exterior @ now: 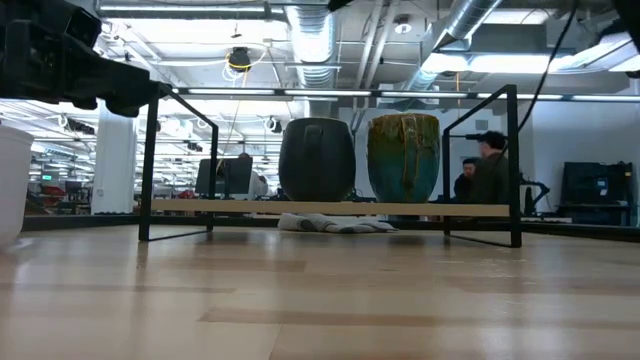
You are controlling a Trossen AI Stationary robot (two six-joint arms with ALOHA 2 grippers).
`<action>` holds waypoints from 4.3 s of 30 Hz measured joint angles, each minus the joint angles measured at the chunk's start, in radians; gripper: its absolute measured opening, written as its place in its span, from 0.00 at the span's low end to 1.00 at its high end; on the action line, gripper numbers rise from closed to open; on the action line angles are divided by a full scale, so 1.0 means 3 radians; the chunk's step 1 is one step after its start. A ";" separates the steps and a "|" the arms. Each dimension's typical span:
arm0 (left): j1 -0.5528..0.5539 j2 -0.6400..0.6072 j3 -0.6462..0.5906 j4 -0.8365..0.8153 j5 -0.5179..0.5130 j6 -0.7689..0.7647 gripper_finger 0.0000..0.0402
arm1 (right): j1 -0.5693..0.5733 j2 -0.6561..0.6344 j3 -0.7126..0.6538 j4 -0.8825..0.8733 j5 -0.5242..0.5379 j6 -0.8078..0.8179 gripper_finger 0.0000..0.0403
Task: Stack small to large cups/mugs on shelf
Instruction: Put the white mug on the shelf
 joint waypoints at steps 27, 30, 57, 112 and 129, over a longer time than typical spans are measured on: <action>0.0001 -0.0003 0.0000 0.0058 -0.0108 -0.0271 0.66 | -0.0404 -0.3282 -0.4216 0.1845 -0.0003 -0.0188 0.52; 0.0003 -0.0003 0.0000 0.0060 -0.0108 -0.0271 0.66 | -0.0401 -0.3738 -0.4909 0.2152 -0.0099 -0.0111 0.52; 0.0004 -0.0004 0.0000 0.0065 -0.0111 -0.0163 0.66 | -0.0387 -0.5948 -0.7174 0.3255 -0.0103 0.0263 0.52; -0.0002 0.2361 0.2791 -0.3876 0.0971 -0.2455 0.66 | -0.0848 -0.6408 -0.7530 0.3291 -0.0023 0.0082 0.52; -0.0323 0.3214 0.2791 -0.3637 0.0825 -0.2497 0.66 | -0.0848 -0.6408 -0.7530 0.3286 -0.0033 0.0026 0.52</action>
